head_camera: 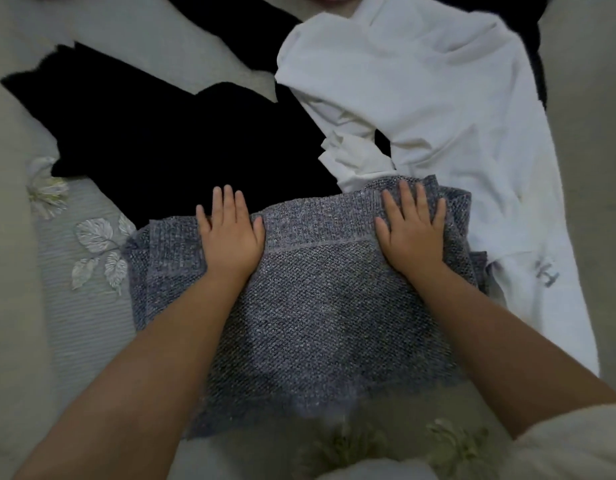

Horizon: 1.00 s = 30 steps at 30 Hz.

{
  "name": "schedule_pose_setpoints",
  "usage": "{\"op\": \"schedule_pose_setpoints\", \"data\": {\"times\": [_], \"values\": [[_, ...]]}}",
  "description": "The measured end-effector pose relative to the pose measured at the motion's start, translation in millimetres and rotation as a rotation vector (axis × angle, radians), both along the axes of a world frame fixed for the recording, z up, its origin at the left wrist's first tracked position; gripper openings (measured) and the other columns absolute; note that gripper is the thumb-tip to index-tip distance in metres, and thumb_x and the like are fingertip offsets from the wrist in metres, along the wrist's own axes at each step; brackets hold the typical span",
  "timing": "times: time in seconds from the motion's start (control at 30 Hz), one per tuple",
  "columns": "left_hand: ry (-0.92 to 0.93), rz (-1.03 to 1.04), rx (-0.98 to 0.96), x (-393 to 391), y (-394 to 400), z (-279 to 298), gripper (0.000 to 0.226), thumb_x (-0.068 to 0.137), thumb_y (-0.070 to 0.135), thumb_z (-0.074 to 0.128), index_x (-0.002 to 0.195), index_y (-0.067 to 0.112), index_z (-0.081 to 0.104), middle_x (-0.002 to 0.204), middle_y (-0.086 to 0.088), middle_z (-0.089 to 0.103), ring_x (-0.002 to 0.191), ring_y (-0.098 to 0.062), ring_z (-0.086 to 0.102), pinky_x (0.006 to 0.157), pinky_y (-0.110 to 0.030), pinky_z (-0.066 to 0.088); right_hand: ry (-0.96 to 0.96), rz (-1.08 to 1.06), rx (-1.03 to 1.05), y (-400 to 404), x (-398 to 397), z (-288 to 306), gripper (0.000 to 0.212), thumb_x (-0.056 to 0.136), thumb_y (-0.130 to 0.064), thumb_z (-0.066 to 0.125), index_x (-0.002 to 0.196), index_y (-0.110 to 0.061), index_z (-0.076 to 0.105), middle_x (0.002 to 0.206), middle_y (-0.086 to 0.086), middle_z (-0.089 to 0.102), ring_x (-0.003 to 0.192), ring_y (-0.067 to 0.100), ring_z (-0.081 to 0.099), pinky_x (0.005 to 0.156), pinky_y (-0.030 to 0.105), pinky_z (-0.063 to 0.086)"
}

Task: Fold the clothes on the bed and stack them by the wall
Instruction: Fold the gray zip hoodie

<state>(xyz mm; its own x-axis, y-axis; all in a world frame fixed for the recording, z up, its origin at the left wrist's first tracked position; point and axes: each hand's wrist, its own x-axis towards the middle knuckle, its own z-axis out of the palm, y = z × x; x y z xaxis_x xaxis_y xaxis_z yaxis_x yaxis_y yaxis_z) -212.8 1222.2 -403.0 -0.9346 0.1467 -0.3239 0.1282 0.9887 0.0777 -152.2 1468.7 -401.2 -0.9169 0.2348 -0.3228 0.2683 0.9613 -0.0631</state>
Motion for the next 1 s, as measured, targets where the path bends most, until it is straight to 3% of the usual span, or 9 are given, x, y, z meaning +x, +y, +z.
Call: {"op": "schedule_pose_setpoints", "data": {"times": [0.2,0.37,0.5,0.63,0.7,0.8,0.9,0.97,1.0], "values": [[0.184,-0.123,0.411,67.9,-7.3,50.5,0.060,0.092,0.041,0.029,0.136,0.001,0.038,0.146,-0.015,0.025,0.139,-0.028,0.012,0.111,-0.041,0.004,0.211,0.138,-0.358,-19.1,88.0,41.5,0.060,0.095,-0.049,0.017,0.136,-0.014,0.042,0.146,0.005,0.023,0.137,0.024,0.013,0.111,0.043,0.003],[-0.150,-0.274,0.092,162.4,-26.3,41.1,0.100,0.076,0.072,-0.017,0.142,0.010,0.027,0.150,-0.010,0.012,0.137,-0.029,-0.004,0.112,-0.040,-0.004,-0.103,0.242,-0.103,-26.0,170.0,34.7,0.071,0.096,-0.048,0.001,0.124,-0.016,0.059,0.132,0.011,0.054,0.121,0.039,0.049,0.094,0.064,0.032],[-0.153,-0.214,0.032,157.9,-25.2,23.2,0.093,0.071,0.070,-0.005,0.146,0.019,0.012,0.155,-0.003,0.000,0.143,-0.024,-0.006,0.110,-0.034,-0.014,-0.198,0.262,-0.169,-14.2,161.2,30.1,0.088,0.079,-0.069,-0.010,0.142,-0.023,0.031,0.153,0.005,0.021,0.142,0.028,0.011,0.111,0.056,0.001],[-0.105,-0.265,0.101,164.5,-33.1,32.5,0.101,0.071,0.078,-0.006,0.146,0.014,0.015,0.151,-0.001,-0.004,0.139,-0.018,-0.012,0.111,-0.036,-0.011,-0.071,0.586,-0.086,-34.8,177.0,48.3,0.086,0.064,-0.067,0.053,0.131,-0.013,0.050,0.138,0.017,0.046,0.125,0.040,0.044,0.094,0.066,0.021],[-0.097,-0.258,0.112,187.0,-42.6,38.2,0.106,0.070,0.081,-0.010,0.145,0.010,0.016,0.147,-0.001,-0.005,0.136,-0.019,-0.013,0.111,-0.038,-0.009,-0.078,0.676,-0.066,-56.5,194.1,42.8,0.095,0.069,-0.042,0.070,0.145,-0.025,0.016,0.153,0.015,0.010,0.140,0.036,0.010,0.101,0.067,0.005],[-0.176,-0.195,0.056,222.7,-61.2,37.5,0.111,0.059,0.089,-0.006,0.141,0.015,0.000,0.144,-0.002,-0.014,0.135,-0.019,-0.018,0.109,-0.042,-0.012,-0.186,0.650,-0.010,-88.0,192.2,27.6,0.101,0.087,-0.004,0.046,0.121,-0.028,-0.045,0.125,0.009,-0.057,0.110,0.029,-0.057,0.084,0.054,-0.039],[-0.248,-0.151,-0.022,244.5,-83.2,33.9,0.110,0.058,0.087,0.018,0.139,0.018,-0.007,0.147,-0.004,-0.017,0.140,-0.023,-0.014,0.113,-0.049,-0.008,-0.107,0.727,0.065,-108.3,182.9,24.7,0.084,0.084,-0.007,0.055,0.147,-0.015,0.000,0.154,0.019,-0.002,0.140,0.035,-0.011,0.105,0.058,-0.012],[-0.241,-0.101,0.089,249.9,-87.7,41.2,0.115,0.057,0.091,0.014,0.143,0.016,0.003,0.148,-0.002,-0.012,0.141,-0.022,-0.008,0.113,-0.046,-0.005,0.048,0.758,0.087,-110.7,176.6,39.0,0.057,0.059,-0.024,0.080,0.113,-0.015,0.065,0.116,0.009,0.066,0.112,0.021,0.060,0.101,0.041,0.042],[-0.226,-0.064,0.171,249.6,-86.5,48.1,0.118,0.057,0.092,0.007,0.144,0.012,0.011,0.150,-0.004,-0.005,0.141,-0.022,-0.003,0.113,-0.045,-0.001,0.145,0.749,0.037,-107.6,175.3,45.6,0.044,0.043,-0.023,0.086,0.085,-0.016,0.075,0.087,0.002,0.074,0.085,0.015,0.070,0.084,0.032,0.054]]}}
